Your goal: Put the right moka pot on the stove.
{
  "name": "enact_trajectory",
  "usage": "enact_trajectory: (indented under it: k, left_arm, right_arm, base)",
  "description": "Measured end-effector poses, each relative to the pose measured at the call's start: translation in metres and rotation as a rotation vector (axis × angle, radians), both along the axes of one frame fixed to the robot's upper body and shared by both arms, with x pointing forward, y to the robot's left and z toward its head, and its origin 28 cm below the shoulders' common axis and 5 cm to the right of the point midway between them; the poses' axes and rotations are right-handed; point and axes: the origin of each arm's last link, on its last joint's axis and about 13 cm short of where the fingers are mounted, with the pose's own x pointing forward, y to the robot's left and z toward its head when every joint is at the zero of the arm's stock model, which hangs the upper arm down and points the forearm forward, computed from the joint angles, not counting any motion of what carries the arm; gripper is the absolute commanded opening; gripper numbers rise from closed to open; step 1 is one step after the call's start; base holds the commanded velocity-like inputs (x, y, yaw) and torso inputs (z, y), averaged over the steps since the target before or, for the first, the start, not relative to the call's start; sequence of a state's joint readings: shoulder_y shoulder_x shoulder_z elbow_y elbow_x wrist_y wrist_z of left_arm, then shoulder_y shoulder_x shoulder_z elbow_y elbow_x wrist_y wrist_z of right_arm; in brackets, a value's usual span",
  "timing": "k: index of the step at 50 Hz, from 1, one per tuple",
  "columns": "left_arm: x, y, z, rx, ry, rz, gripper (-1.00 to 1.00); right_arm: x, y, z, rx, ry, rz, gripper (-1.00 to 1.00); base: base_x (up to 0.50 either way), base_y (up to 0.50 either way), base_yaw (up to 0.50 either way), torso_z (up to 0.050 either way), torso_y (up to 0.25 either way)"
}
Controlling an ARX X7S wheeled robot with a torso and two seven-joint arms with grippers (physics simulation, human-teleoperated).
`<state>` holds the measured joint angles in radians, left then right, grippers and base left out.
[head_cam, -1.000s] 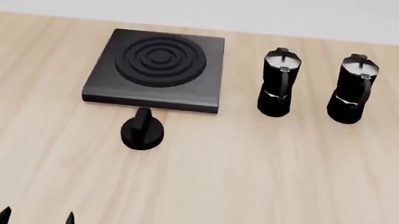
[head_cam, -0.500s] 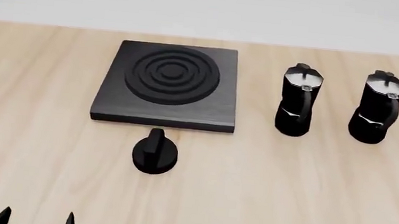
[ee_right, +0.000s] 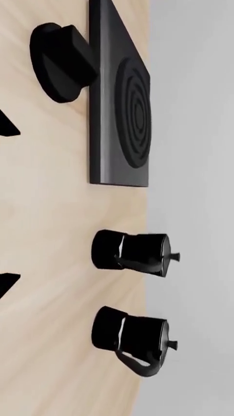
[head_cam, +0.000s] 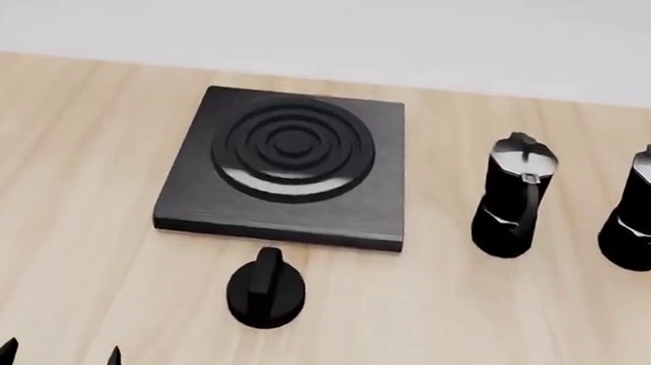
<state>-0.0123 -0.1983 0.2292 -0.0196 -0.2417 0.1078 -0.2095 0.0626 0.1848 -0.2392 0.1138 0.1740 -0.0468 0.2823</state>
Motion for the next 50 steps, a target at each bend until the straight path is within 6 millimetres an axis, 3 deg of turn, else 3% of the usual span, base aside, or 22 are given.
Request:
enact_trajectory:
  k: [50]
  left_arm:
    - [-0.0001, 0.0001, -0.0009, 0.001, 0.004, 0.002, 1.0]
  right_arm:
    - [0.0014, -0.0014, -0.0007, 0.047, 0.024, -0.017, 1.0]
  base:
    - [0.17, -0.06, 0.0, 0.0, 0.0]
